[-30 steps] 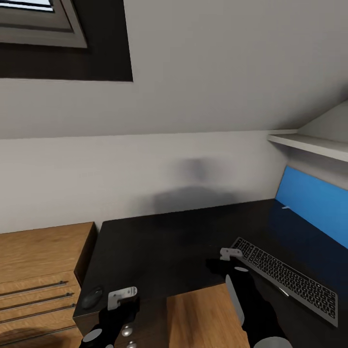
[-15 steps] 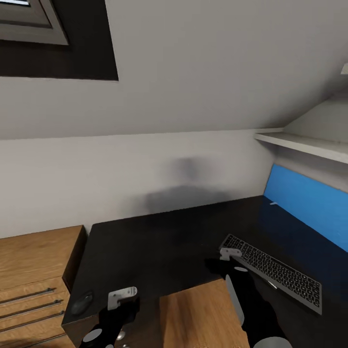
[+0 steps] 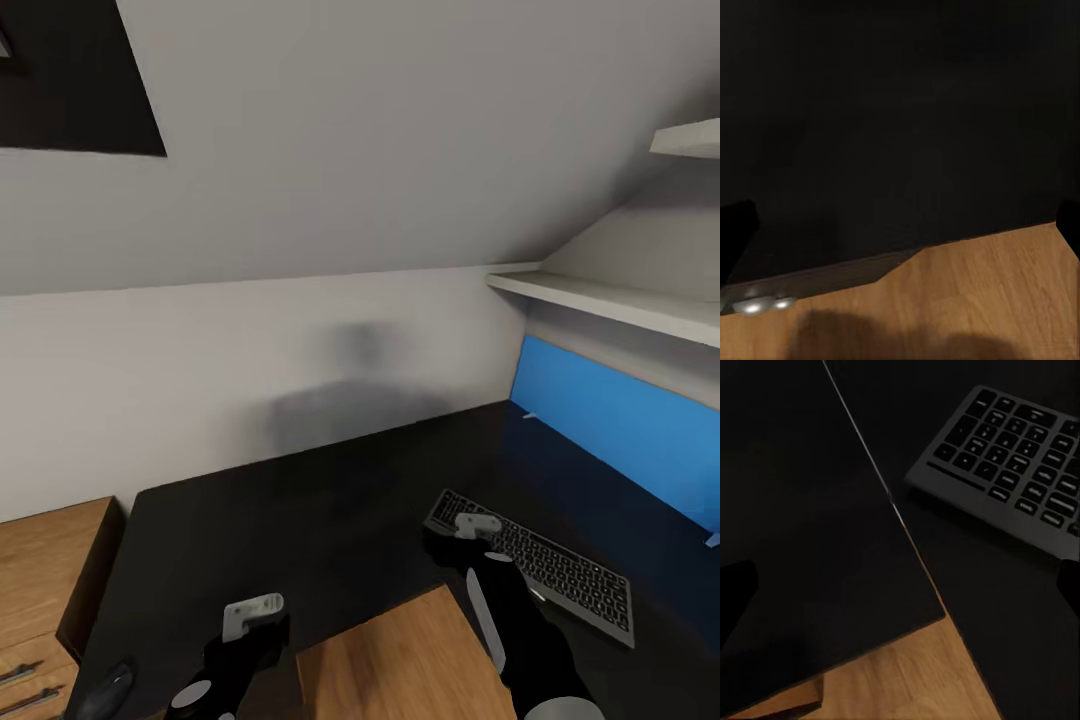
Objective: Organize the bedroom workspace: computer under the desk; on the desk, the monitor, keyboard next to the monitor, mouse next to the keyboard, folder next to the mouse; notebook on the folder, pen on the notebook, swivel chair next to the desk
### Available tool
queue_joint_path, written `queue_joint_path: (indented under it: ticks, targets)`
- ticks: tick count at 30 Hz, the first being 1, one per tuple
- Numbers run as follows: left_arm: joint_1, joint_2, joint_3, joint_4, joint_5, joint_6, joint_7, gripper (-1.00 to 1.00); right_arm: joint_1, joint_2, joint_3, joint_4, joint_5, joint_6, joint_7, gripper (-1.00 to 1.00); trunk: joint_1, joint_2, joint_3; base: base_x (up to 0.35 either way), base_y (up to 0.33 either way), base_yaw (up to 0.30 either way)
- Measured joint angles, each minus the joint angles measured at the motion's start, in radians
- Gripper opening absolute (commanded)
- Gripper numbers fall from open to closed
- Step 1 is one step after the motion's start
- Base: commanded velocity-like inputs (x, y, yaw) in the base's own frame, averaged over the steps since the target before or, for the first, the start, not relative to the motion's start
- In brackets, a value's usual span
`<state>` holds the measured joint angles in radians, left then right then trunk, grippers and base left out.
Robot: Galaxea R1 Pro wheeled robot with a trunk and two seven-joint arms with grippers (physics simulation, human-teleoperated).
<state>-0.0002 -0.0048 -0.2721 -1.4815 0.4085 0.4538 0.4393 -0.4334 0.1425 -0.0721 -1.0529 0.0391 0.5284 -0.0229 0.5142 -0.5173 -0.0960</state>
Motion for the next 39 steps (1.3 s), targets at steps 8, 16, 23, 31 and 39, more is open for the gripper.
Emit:
queue_joint_path:
  ticks: [8, 16, 23, 31, 39]
  targets:
    - [0.000, 0.000, 0.000, 0.000, 0.000, -0.001, 0.000, 1.00, 0.000, -0.001, -0.001, -0.001, 0.000, 0.000, 0.000, 1.00, 0.000, 0.000, 0.000, 0.209, -0.146, -0.006]
    - [-0.001, 0.000, 0.000, 0.000, 0.000, 0.000, 0.000, 1.00, 0.000, -0.004, -0.004, 0.005, 0.001, -0.070, -0.002, 1.00, 0.000, 0.000, 0.000, 0.049, -0.060, 0.000]
    - [0.000, 0.000, 0.000, -0.001, -0.001, -0.002, 0.000, 1.00, -0.010, -0.006, -0.027, 0.008, 0.002, -0.108, -0.060, 1.00, 0.000, 0.000, 0.000, 0.167, -0.189, 0.000]
    - [0.000, -0.001, 0.000, -0.002, 0.000, 0.000, 0.000, 1.00, -0.213, -0.106, -0.038, 0.268, 0.001, -0.299, -0.173, 1.00, 0.000, 0.000, 0.000, 0.099, -0.103, 0.000]
    - [0.000, -0.001, 0.000, -0.002, 0.000, 0.000, 0.000, 1.00, -0.395, -0.202, -0.067, 0.769, -0.038, -0.599, -0.186, 1.00, 0.000, 0.000, 0.000, 0.010, -0.010, 0.000]
